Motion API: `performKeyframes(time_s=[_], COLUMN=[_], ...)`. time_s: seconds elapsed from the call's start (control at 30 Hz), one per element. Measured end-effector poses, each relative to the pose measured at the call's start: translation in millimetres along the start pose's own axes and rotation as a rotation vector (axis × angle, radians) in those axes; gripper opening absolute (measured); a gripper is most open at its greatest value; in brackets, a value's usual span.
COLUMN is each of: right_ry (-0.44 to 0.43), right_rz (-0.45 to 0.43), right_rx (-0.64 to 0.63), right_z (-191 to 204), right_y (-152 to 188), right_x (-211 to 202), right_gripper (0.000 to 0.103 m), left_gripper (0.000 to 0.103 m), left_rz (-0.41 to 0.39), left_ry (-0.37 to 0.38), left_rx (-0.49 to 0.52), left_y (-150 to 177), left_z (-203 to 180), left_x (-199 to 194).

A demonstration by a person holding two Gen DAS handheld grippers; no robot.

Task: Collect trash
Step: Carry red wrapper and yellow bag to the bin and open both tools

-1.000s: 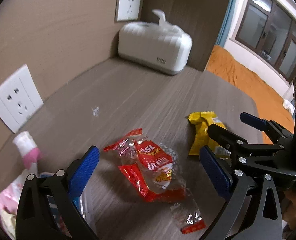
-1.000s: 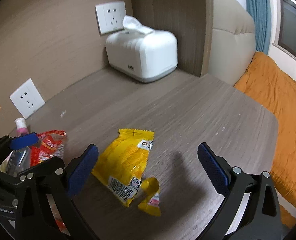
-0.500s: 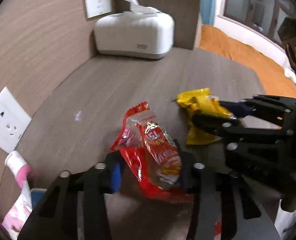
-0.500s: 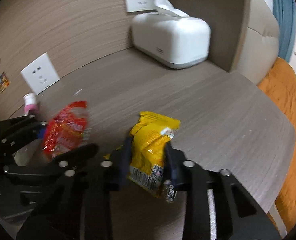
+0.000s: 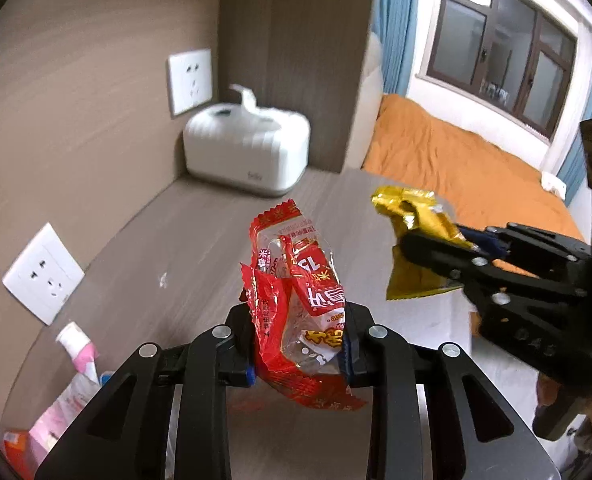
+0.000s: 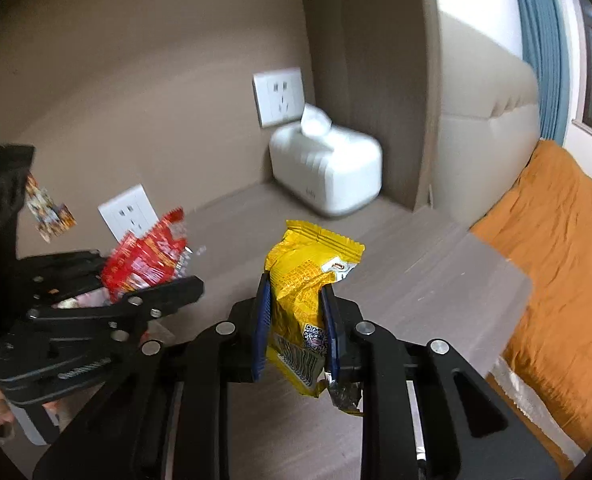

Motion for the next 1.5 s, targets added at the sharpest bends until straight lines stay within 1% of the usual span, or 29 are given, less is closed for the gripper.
performKeyframes(time_s=[0.07,0.2,0.37,0.47,0.6,0.8,0.97,1.07,1.17,1.3,1.43,1.5], right_ry=[0.007,0.032,0.091,0.116,0.157,0.214,0.257,0.267,0.274,0.291,0.295,0.306], right_rz=[-0.031,-0.066,-0.079,-0.066,-0.044,0.002,0.041,0.069,0.101,0.155,0.198,0.219], right_rx=[0.004,0.016,0.051,0.085,0.138,0.222,0.304,0.350,0.384,0.429,0.503,0.517], right_z=[-2.3,-14.8,-39.7,-57.2,-83.5,-121.0,-155.5,-173.6,-189.0,-210.1,-234.3,-243.4], right_y=[-0.8,2.5,19.5,36.2,64.1,109.2,153.5,179.2,204.1,237.1,271.8,285.9], right_x=[-20.0,-49.6,-85.9,-103.7,-127.4,-150.8,-158.5,-157.7,-153.1,-138.9,-122.3,-110.7], right_gripper=[0.024,0.024,0.024,0.024,0.024,0.024,0.024,0.024,0.024,0.024,0.024,0.024], left_gripper=[0.028,0.028,0.028,0.028,0.028,0.028,0.028,0.028,0.028,0.028,0.028,0.028], left_rz=[-0.008,-0.029,-0.032,-0.016,0.028,0.094,0.172,0.224,0.265,0.337,0.388,0.410], left_ry=[0.007,0.041,0.100,0.142,0.200,0.250,0.279,0.288,0.301,0.329,0.346,0.359], left_rx=[0.010,0.056,0.120,0.159,0.198,0.275,0.332,0.376,0.398,0.416,0.444,0.444], left_y=[-1.9,-6.1,-3.7,2.5,15.9,38.8,67.1,88.8,106.5,135.0,162.9,177.0], left_z=[-9.8,-43.5,-88.6,-117.5,-157.4,-213.2,-258.2,-283.8,-300.4,-319.9,-336.1,-341.9], left_x=[-4.9,-13.3,-17.8,-12.2,1.8,22.5,47.4,66.1,81.5,112.8,145.6,164.3])
Point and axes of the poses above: each gripper's, at about its wrist camera, not at the fingertips, and x roughly the way its jaws point, z to its left, y to its underside, the point moved 1 cm from there along x, roughly the way its jaws point
